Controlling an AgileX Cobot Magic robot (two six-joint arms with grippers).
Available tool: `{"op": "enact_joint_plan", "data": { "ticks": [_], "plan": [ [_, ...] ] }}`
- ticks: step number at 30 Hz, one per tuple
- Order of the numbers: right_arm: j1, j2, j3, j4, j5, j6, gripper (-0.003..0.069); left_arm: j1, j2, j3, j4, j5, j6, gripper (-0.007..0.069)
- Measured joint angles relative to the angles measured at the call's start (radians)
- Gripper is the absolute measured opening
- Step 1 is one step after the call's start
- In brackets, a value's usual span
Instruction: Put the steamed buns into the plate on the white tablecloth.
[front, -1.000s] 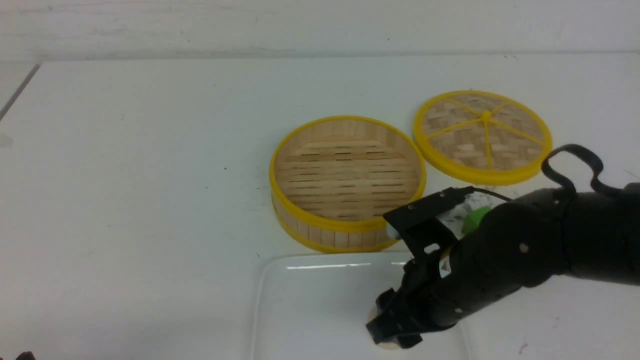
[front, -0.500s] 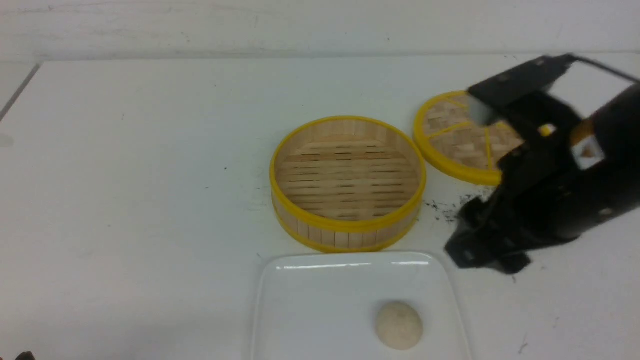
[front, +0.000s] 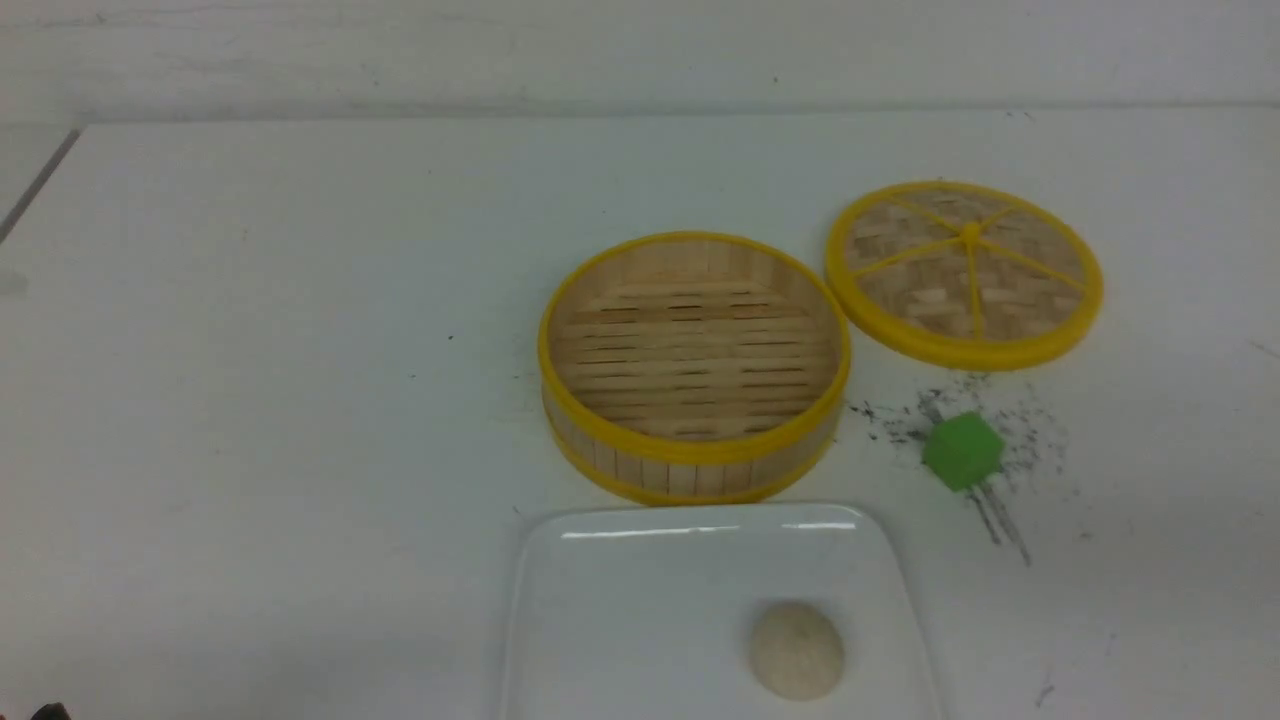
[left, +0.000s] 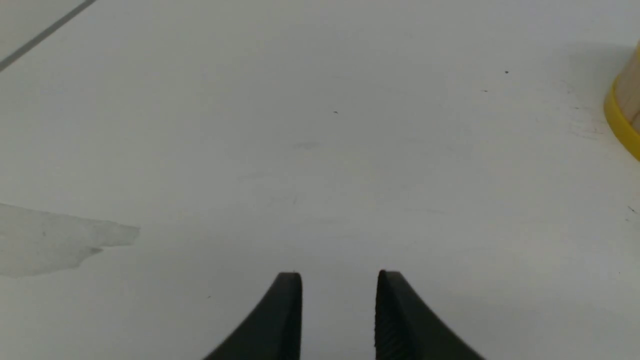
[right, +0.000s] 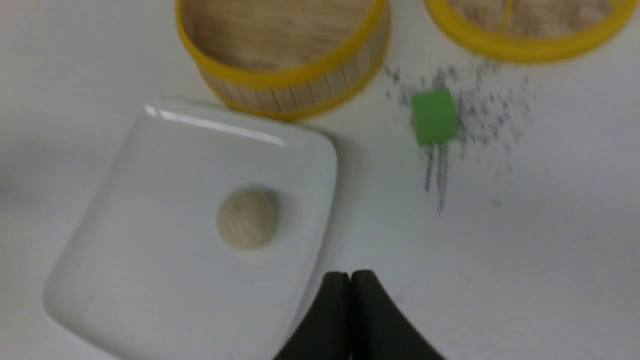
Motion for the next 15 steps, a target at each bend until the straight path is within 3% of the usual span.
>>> {"op": "enact_joint_plan", "data": {
  "ticks": [4,15],
  "plan": [
    [0.0,-0.144,0.188,-0.046,-0.252,0.007,-0.0016,0.0,0.0,0.0,0.003,0.0,0.0,0.0241],
    [0.0,-0.204,0.237,-0.06,-0.305,0.01,-0.0014,0.0,0.0,0.0,0.006,0.0,0.0,0.0241]
  ]
}}
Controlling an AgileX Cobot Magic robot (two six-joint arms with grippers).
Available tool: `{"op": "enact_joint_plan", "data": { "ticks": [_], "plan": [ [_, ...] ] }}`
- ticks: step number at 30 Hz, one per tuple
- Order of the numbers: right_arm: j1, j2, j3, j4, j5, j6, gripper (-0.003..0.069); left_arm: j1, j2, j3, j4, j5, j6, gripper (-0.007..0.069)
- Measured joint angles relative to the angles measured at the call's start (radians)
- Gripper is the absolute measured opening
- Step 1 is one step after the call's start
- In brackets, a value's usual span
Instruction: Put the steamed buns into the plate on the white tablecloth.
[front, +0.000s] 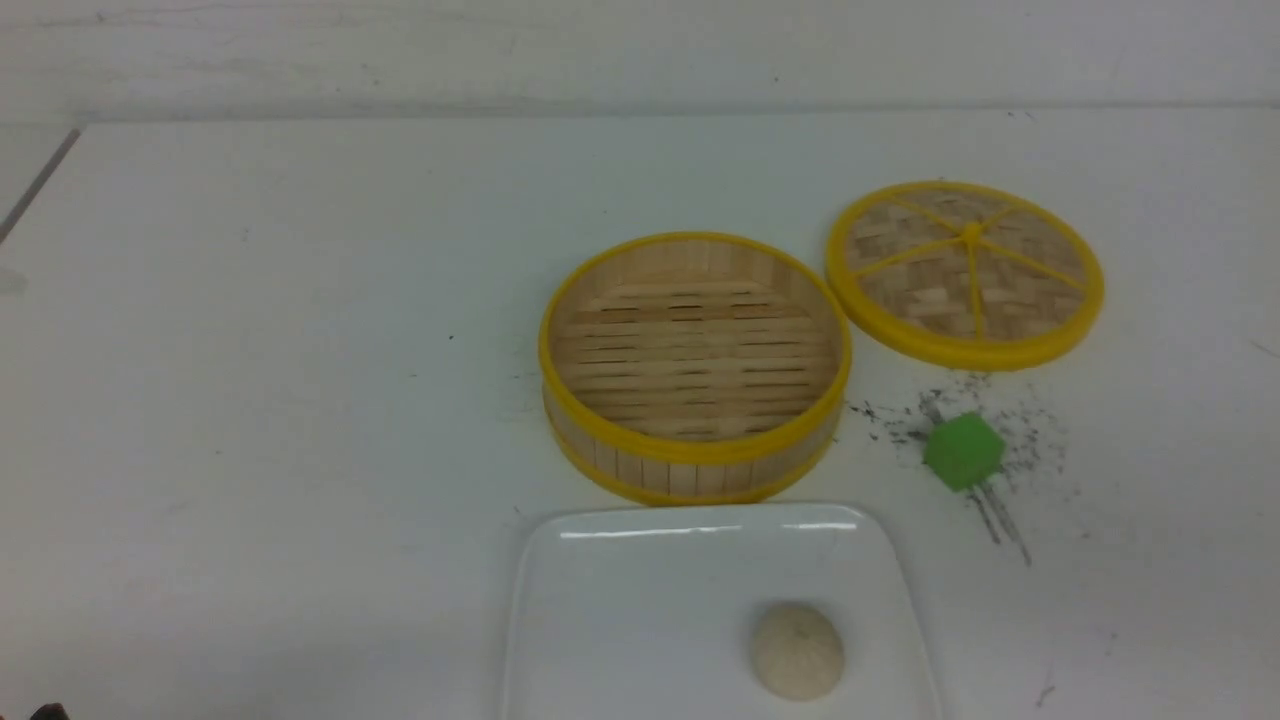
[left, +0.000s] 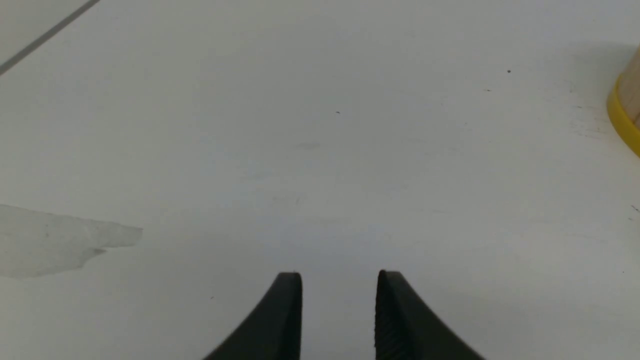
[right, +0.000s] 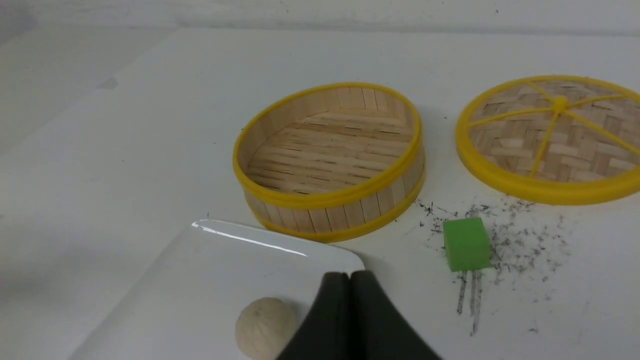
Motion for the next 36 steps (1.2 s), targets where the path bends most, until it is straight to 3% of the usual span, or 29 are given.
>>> {"op": "enact_joint_plan", "data": {
  "ticks": [14,19,23,31,36],
  "plan": [
    [0.0,0.0,0.0,0.002,0.0,0.009,-0.0006,0.0,0.0,0.0,0.054,0.001,0.0,0.0241],
    [-0.015,-0.038,0.003,0.026,0.0,-0.053,-0.0001,0.0,0.0,0.0,0.066,0.002,0.0,0.0241],
    [-0.114,-0.066,0.055,0.085,-0.008,-0.144,0.0001,0.0,0.0,0.0,0.066,0.003,0.0,0.0241],
    [-0.439,-0.242,0.295,0.209,-0.03,-0.391,0.0005,0.0,0.0,0.0,0.068,0.003,0.0,0.0241],
    [-0.559,-0.293,0.391,0.235,-0.071,-0.443,0.0008,0.0,0.0,0.0,0.069,0.003,0.0,0.0241]
  ]
}}
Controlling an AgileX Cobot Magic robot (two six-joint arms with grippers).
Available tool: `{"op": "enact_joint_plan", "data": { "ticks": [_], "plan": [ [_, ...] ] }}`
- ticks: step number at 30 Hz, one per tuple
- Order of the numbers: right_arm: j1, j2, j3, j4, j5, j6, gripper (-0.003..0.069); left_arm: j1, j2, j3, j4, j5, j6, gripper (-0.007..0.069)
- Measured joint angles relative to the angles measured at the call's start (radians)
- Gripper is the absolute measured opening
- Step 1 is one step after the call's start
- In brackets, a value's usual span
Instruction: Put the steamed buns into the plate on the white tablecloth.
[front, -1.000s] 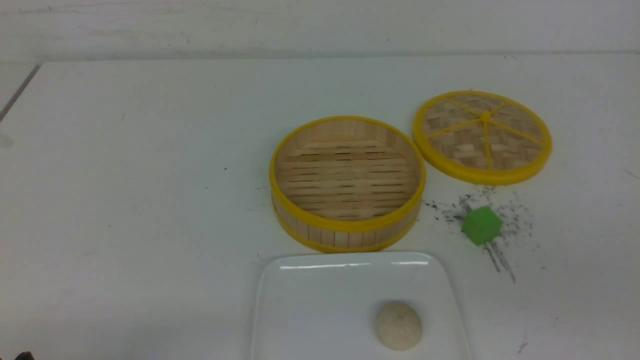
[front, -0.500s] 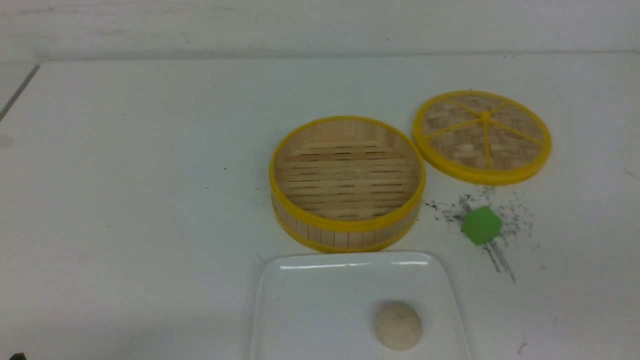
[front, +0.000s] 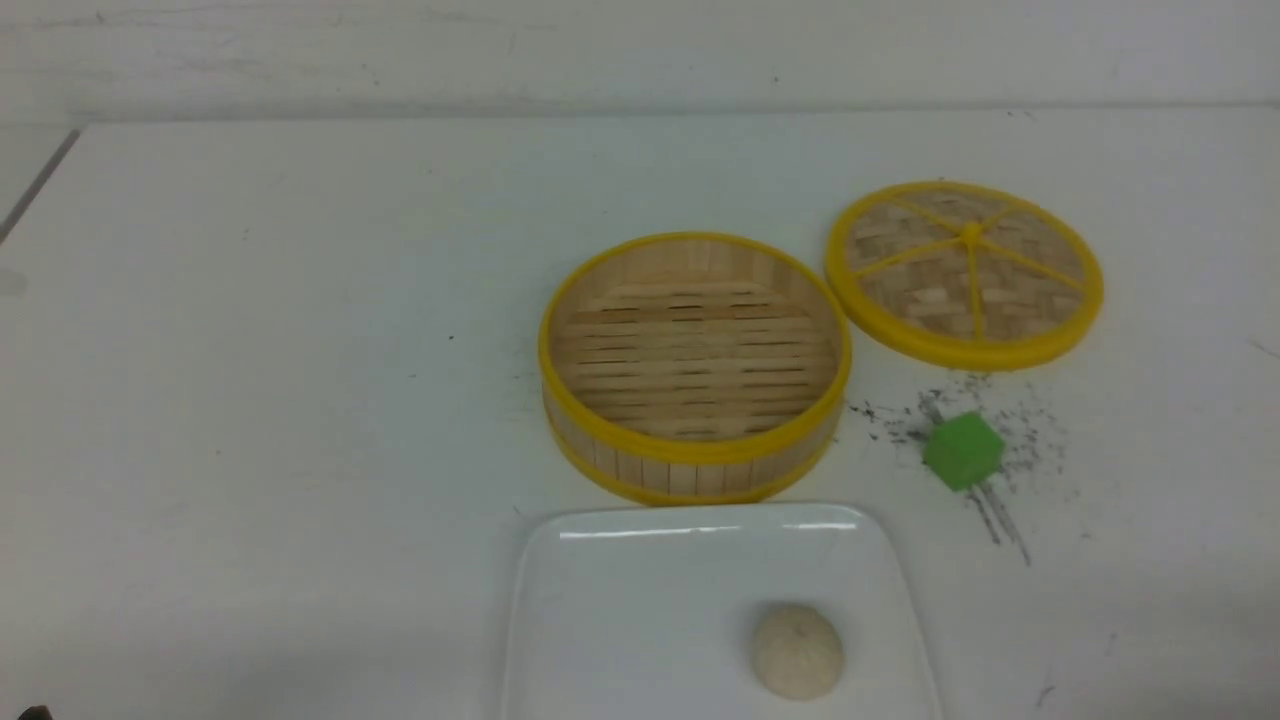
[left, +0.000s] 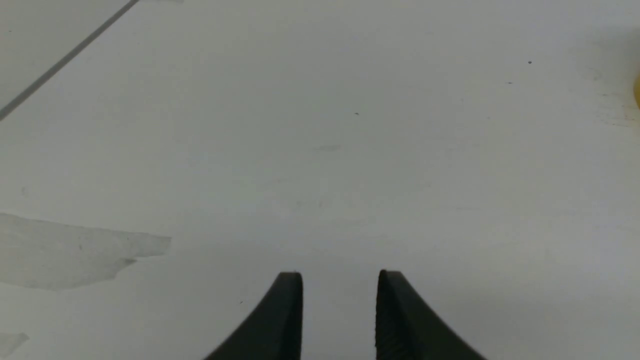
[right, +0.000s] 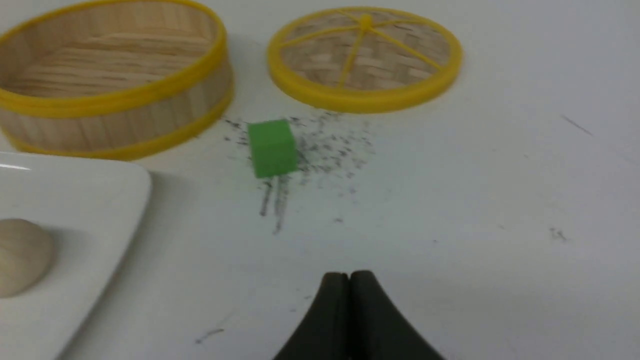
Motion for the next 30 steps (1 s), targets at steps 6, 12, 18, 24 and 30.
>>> {"op": "enact_joint_plan", "data": {
  "ticks": [6,12,18,24,30],
  "plan": [
    [-0.058,-0.002,0.079,0.014,-0.062,-0.01,0.0012,0.0,0.0,0.0,0.0,0.0,0.0,0.0241],
    [-0.058,-0.002,0.136,0.019,-0.093,-0.011,0.0019,0.0,0.0,0.0,0.0,0.0,0.0,0.0241],
    [-0.058,-0.002,0.139,0.021,-0.113,-0.011,0.0027,0.0,0.0,0.0,0.001,0.0,0.0,0.0241],
    [-0.07,-0.002,0.139,0.021,-0.115,-0.011,0.004,0.0,0.0,0.0,0.001,0.0,0.0,0.0241],
    [-0.07,-0.002,0.139,0.021,-0.116,-0.011,0.0047,0.0,0.0,0.0,0.001,0.0,0.0,0.0241]
  ]
}}
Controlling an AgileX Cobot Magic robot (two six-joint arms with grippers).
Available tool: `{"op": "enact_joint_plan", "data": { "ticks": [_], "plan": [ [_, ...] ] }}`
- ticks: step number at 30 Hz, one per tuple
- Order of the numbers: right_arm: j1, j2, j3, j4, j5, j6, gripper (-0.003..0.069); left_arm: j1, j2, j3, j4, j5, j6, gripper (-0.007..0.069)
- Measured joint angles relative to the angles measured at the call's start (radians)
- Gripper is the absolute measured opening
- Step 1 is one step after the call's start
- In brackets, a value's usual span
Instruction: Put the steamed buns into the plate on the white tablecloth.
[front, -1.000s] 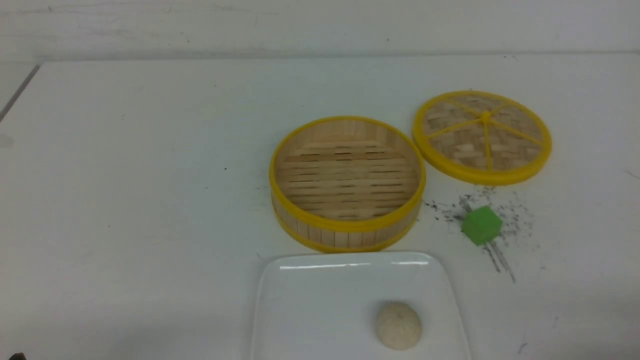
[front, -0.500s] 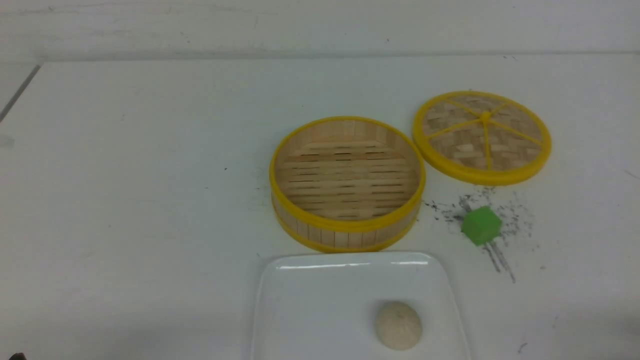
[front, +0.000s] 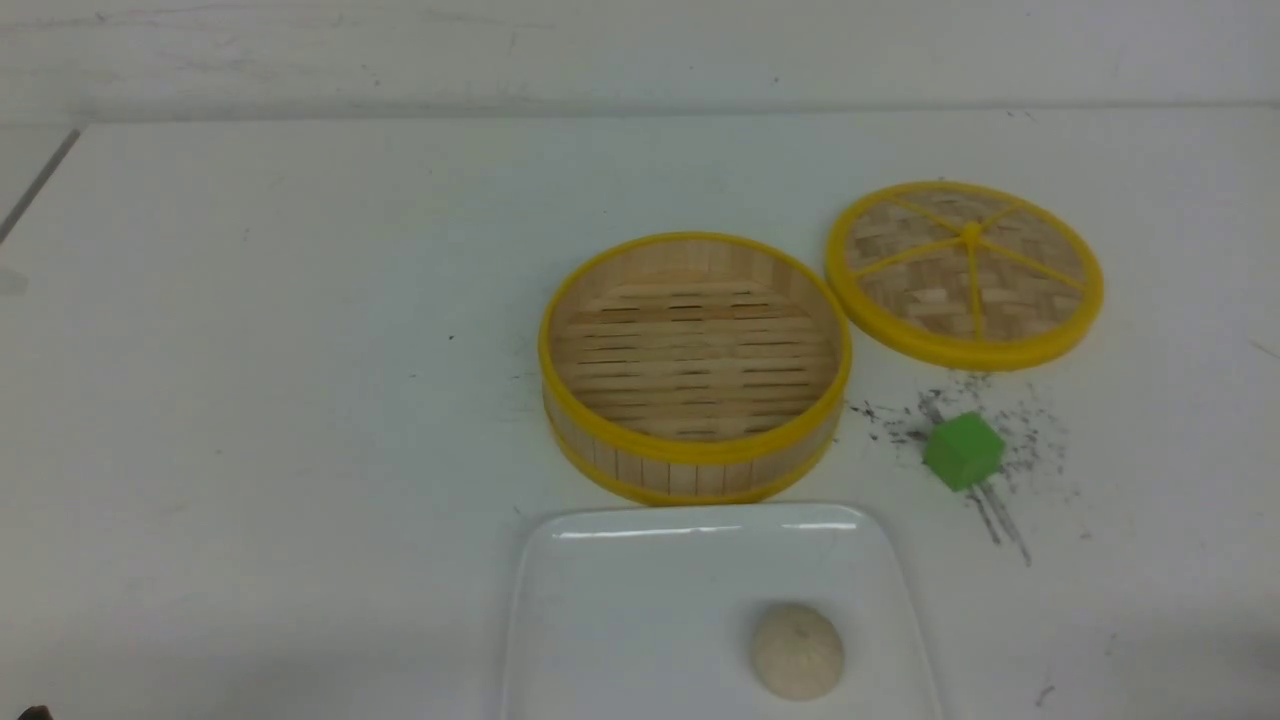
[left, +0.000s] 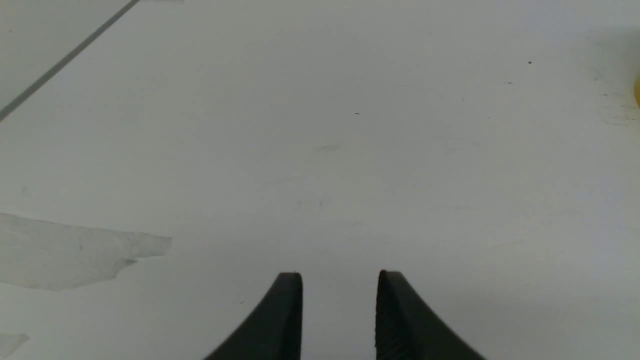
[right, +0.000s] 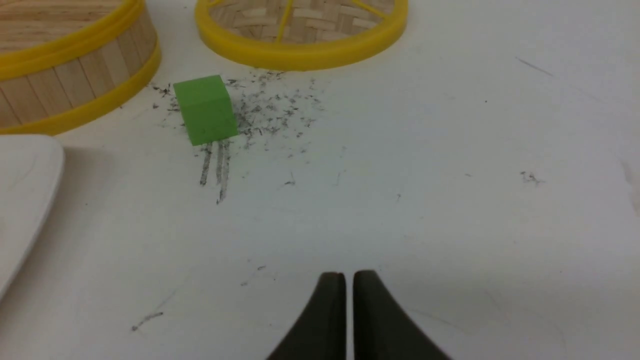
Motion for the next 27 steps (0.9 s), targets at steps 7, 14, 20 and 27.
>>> {"op": "enact_joint_plan", "data": {
  "ticks": [7,14,20,27],
  "plan": [
    [-0.001,0.0,0.0,0.0,0.0,0.0,0.0056,0.0,0.0,0.0,0.0,0.0,0.0,0.0241],
    [-0.001,0.0,0.0,0.0,0.0,0.0,0.006,0.0,0.0,0.0,0.0,0.0,0.0,0.0241],
    [-0.001,0.0,0.0,0.0,0.0,0.0,0.0065,0.0,0.0,0.0,0.0,0.0,0.0,0.0241],
    [-0.001,0.0,0.0,0.0,0.0,-0.003,0.0076,0.0,0.0,0.0,0.0,0.0,0.0,0.0241]
  ]
}}
